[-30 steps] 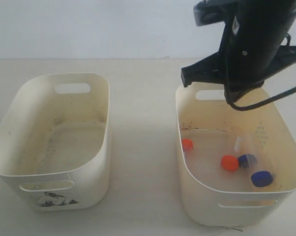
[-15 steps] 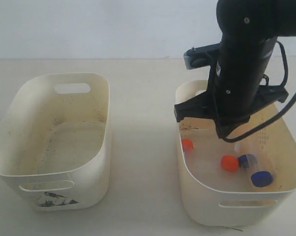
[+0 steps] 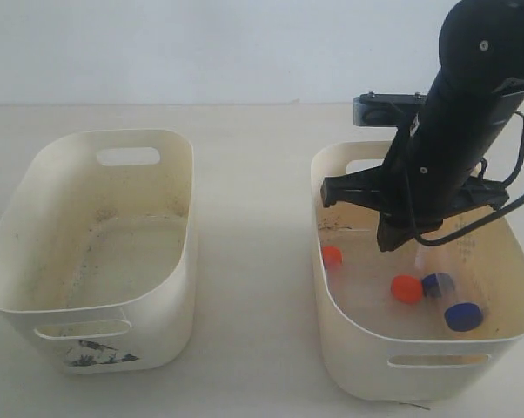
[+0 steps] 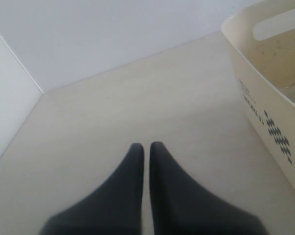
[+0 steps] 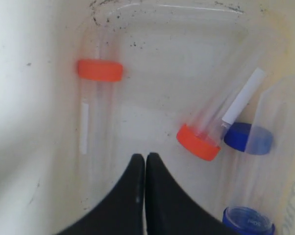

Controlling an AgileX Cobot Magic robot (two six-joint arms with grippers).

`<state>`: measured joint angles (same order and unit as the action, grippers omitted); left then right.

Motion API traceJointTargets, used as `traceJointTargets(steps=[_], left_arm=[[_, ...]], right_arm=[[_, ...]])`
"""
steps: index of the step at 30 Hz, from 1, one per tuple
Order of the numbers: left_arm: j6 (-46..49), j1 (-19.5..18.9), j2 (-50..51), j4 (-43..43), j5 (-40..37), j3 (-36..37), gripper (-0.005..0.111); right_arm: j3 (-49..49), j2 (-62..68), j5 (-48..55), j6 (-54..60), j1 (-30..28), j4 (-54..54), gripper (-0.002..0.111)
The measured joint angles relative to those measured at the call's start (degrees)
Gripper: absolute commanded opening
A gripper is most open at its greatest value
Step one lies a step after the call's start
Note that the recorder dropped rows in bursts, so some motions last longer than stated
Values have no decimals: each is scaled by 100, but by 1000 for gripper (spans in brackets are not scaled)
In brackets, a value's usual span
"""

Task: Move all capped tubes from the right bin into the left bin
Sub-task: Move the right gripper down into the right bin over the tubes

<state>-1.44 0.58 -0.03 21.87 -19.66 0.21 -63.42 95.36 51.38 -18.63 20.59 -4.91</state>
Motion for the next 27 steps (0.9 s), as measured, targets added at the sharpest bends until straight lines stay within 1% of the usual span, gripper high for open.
traceJointTargets(steps=[5, 10, 16, 27], left_arm=[[0, 0, 0, 0, 0, 0, 4], [0, 0, 0, 0, 0, 0, 4], [0, 0, 0, 0, 0, 0, 4], [0, 0, 0, 0, 0, 0, 4]], right_arm=[[8, 70, -68, 187, -11, 0, 0], [8, 463, -68, 213, -22, -14, 0], [8, 593, -209, 213, -22, -25, 0], [8, 724, -124, 60, -22, 343, 0]])
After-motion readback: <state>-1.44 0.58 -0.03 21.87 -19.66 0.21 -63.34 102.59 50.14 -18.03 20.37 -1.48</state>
